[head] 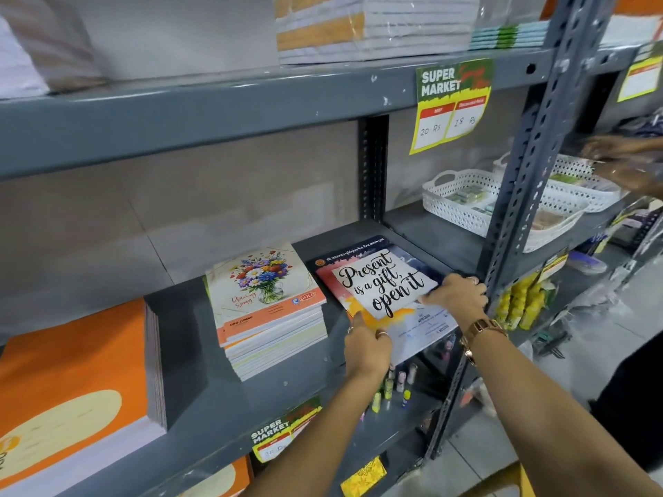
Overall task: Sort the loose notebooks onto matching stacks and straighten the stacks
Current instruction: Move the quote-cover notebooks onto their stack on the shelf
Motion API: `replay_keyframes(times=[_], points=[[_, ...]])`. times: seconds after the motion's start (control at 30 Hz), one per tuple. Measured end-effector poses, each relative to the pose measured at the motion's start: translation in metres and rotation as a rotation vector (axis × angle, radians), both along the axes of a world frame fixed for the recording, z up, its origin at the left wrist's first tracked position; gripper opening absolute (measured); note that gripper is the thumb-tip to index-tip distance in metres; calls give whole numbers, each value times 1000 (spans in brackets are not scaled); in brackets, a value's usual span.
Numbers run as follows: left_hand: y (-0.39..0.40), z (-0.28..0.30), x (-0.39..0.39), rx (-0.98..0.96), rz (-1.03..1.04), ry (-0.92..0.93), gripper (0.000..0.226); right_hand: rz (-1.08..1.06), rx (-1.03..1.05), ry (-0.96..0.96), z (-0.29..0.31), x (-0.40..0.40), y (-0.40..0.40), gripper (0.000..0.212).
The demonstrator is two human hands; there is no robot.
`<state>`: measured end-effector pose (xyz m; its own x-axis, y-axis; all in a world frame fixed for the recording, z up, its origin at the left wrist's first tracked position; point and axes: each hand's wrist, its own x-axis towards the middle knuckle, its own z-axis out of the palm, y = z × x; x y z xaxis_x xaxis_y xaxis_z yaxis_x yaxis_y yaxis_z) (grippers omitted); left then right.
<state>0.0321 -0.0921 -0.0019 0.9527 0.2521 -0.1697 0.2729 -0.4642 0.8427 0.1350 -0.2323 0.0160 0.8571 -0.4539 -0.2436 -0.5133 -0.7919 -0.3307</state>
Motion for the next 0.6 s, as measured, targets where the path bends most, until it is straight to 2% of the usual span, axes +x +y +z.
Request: replay_keyframes(times=[0.07,0.17,0.3,0.43,0.53,0.6], points=[[0,2,1,-85,38,9,53,-25,-61,-130,4,-1,1,63],[5,8,1,-145,63,18,53,-88,24,-306,9,-3,3,38],[8,12,0,-171,94,19,49,-121,210,-471,25,-16,2,31],[11,17,0,-316,207,3,28,-141,406,-664,53,-33,8,25],[11,26,-8,-421,217,20,3,-132,506,-822,71,-47,11,8],[13,30,-12,-514,207,16,12,-135,590,-867,81,-56,10,13]])
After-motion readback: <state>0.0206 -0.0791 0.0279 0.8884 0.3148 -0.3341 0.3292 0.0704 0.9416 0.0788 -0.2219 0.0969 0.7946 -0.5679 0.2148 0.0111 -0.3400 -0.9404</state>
